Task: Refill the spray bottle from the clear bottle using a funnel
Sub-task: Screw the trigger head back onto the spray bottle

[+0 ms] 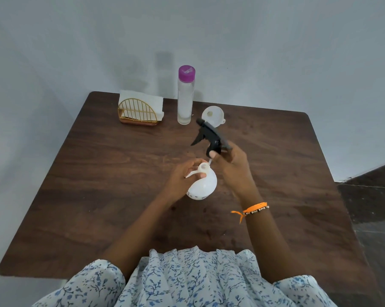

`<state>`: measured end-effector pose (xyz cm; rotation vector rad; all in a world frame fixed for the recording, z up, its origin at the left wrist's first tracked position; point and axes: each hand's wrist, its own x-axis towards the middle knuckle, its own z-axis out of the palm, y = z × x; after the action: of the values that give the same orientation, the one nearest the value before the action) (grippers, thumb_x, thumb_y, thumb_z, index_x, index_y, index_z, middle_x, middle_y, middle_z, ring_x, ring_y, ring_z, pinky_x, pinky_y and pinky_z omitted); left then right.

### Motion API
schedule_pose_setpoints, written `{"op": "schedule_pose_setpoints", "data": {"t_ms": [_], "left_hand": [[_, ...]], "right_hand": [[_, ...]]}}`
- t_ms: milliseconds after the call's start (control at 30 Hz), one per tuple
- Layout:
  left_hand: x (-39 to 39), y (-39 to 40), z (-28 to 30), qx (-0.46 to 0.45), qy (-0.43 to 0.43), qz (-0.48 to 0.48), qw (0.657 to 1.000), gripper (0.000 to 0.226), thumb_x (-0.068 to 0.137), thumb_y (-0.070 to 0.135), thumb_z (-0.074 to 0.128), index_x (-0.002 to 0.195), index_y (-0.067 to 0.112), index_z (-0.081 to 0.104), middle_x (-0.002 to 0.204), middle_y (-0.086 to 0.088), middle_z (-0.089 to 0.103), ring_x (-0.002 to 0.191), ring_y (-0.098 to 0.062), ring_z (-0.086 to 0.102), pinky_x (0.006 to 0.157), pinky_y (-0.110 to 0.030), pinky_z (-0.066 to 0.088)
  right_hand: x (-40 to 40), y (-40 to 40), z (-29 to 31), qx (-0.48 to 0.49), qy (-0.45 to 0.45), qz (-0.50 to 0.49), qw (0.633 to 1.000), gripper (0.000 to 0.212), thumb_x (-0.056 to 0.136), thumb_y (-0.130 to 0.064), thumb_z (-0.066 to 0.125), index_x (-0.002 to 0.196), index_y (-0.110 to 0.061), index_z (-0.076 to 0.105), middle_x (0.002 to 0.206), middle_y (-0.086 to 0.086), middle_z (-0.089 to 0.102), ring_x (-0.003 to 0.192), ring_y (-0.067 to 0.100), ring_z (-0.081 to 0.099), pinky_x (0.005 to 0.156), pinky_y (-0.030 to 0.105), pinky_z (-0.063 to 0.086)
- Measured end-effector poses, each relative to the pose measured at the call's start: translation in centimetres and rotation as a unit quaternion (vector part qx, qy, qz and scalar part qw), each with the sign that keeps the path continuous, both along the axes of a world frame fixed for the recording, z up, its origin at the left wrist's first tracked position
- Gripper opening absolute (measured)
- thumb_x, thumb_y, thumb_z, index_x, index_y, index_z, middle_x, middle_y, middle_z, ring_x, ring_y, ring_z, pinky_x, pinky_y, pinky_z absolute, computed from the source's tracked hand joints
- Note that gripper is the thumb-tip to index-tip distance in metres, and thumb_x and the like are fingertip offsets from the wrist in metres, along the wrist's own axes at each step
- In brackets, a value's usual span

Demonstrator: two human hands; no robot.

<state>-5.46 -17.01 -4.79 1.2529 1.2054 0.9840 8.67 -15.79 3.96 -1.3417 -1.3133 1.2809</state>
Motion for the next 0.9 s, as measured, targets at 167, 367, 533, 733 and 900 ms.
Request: {"op": "schedule_pose_setpoints", "data": {"t_ms": [167,367,533,733,900], "left_hand": [[0.3,-0.1,-0.6,-0.024,-0.01,0.013,1.0,0.037,0.068,0.051,0.067,0.103,0.043,0.063,0.118,-0.005,0.065,0.113,-0.026,0.059,0.095,-0.054,0.048],[0.2,-0.2,-1.0,-0.018,0.018,-0.001,1.0,0.062,0.077,0.049,0.064,0.129,0.017,0.056,0.135,-0.006,0.056,0.126,-0.023,0.051,0.105,-0.053,0.039],[0.2,-0.2,-1.0,0.001,0.012,0.005,1.0,0.039,0.075,0.041,0.059,0.11,0.025,0.064,0.112,0.002,0.068,0.11,-0.016,0.061,0.097,-0.04,0.047],[0.0,-0.2,-1.5,0.007,0.044,0.002,0.999,0.03,0.078,0.032,0.062,0.108,0.029,0.063,0.107,0.01,0.067,0.102,0.0,0.059,0.082,-0.013,0.042],[-0.2,0.0,-1.5,0.008,0.075,-0.005,0.997,0.024,0.083,0.021,0.065,0.106,0.029,0.062,0.111,0.01,0.064,0.102,-0.003,0.057,0.081,-0.009,0.038]], "right_hand": [[0.4,-0.3,-2.7,0.001,-0.074,0.034,0.997,0.02,0.086,-0.004,0.061,0.094,-0.022,0.057,0.089,-0.004,0.066,0.089,0.015,0.063,0.08,0.025,0.049],[0.6,-0.4,-4.1,0.024,-0.114,0.069,0.991,0.018,0.084,-0.016,0.063,0.102,-0.017,0.062,0.099,0.004,0.068,0.097,0.024,0.063,0.085,0.037,0.051],[0.8,-0.6,-5.1,0.078,-0.176,0.078,0.978,0.028,0.079,-0.03,0.06,0.097,-0.008,0.061,0.09,0.006,0.062,0.088,0.027,0.057,0.077,0.049,0.048],[0.9,-0.2,-5.3,0.119,-0.206,0.1,0.966,0.013,0.082,-0.008,0.066,0.095,-0.008,0.065,0.09,0.011,0.059,0.087,0.028,0.05,0.075,0.038,0.045],[1.4,0.5,-4.2,0.136,-0.234,0.168,0.948,0.013,0.083,-0.008,0.066,0.096,-0.01,0.062,0.087,0.006,0.053,0.082,0.023,0.047,0.071,0.03,0.041]]}}
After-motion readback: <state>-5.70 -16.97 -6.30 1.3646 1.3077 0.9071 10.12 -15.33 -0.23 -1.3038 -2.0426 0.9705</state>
